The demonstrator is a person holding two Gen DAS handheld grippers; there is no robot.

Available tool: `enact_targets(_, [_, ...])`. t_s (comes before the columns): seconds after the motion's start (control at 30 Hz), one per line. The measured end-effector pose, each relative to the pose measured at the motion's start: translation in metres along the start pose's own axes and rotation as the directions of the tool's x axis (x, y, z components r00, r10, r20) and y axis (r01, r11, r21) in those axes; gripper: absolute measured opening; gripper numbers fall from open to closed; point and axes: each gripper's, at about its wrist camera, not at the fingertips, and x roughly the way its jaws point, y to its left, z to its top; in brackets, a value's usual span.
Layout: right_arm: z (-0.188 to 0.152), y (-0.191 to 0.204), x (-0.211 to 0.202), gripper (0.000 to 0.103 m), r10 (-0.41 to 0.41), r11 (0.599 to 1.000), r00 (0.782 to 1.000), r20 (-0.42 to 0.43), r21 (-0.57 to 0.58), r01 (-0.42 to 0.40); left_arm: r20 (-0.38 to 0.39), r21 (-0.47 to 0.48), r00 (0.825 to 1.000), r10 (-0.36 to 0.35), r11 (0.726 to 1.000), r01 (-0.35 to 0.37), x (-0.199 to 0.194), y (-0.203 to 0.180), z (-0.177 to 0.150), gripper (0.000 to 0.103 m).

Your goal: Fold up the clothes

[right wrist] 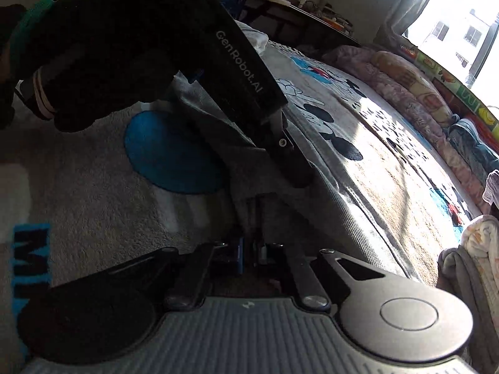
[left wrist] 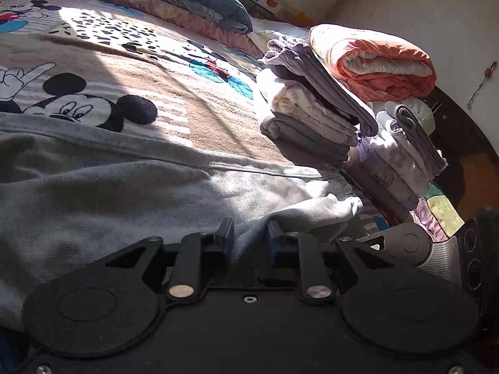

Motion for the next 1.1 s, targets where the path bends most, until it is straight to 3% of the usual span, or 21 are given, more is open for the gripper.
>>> enact_targets(0.03, [0.001, 0.002, -0.002, 0.012, -0.018, 1.000, 1.000, 0.001, -0.009, 0.018, 0.000, 0.012, 1.000, -0.002, 1.000, 0.002, -0.001, -0.001, 0.000, 0.019])
enact_targets(0.1, [0.004, 0.008, -0.006, 0.033, -0.053, 0.998, 0.999, 0.005, -0.028, 0.053, -0.001, 0.035, 1.000, -0.006, 0.999, 0.006, -0.003, -0.004, 0.001, 0.019])
enact_targets(0.27, [0.008, 0.022, -0.005, 0.042, -0.028, 1.000, 0.999, 0.044, 0.010, 0.028, -0.022, 0.124, 1.000, -0.004, 0.992, 0.007, -0.006, -0.012, 0.002, 0.023])
enact_targets(0.33, [0.007, 0.023, -0.002, 0.041, -0.013, 0.999, 0.999, 0.042, 0.049, 0.011, -0.043, 0.210, 0.999, 0.005, 0.978, 0.004, -0.010, -0.018, -0.001, 0.042])
enact_targets(0.37, [0.005, 0.021, -0.007, 0.041, -0.005, 0.997, 0.998, 0.055, 0.071, 0.001, -0.035, 0.222, 0.999, 0.000, 0.975, 0.008, -0.016, -0.018, 0.000, 0.044])
enact_targets(0.57, [-0.015, 0.017, -0.026, 0.046, -0.015, 0.990, 0.997, 0.069, 0.142, 0.005, 0.008, 0.246, 0.997, 0.070, 0.967, -0.070, -0.019, -0.012, 0.003, 0.044])
enact_targets(0.77, [-0.042, -0.012, -0.049, 0.051, 0.004, 0.921, 0.994, 0.106, 0.388, -0.045, 0.051, 0.260, 0.987, 0.152, 0.952, -0.160, -0.020, -0.007, 0.006, 0.041])
enact_targets(0.87, [-0.046, -0.033, -0.076, 0.050, 0.033, 0.861, 0.975, 0.219, 0.489, -0.139, 0.073, 0.266, 0.979, 0.193, 0.942, -0.205, -0.020, -0.004, 0.008, 0.041])
enact_targets(0.93, [-0.042, -0.059, -0.082, 0.050, -0.034, 0.836, 0.970, 0.239, 0.540, -0.103, 0.087, 0.269, 0.972, 0.219, 0.934, -0.235, -0.020, -0.002, 0.009, 0.041])
enact_targets(1.03, [-0.022, -0.086, -0.057, 0.050, -0.124, 0.899, 0.984, 0.126, 0.435, 0.057, 0.110, 0.277, 0.958, 0.264, 0.918, -0.285, -0.020, 0.001, 0.011, 0.041])
enact_targets(1.1, [-0.009, -0.105, -0.027, 0.050, -0.098, 0.915, 0.992, 0.081, 0.400, 0.057, 0.127, 0.303, 0.936, 0.329, 0.886, -0.352, -0.020, 0.005, 0.016, 0.041])
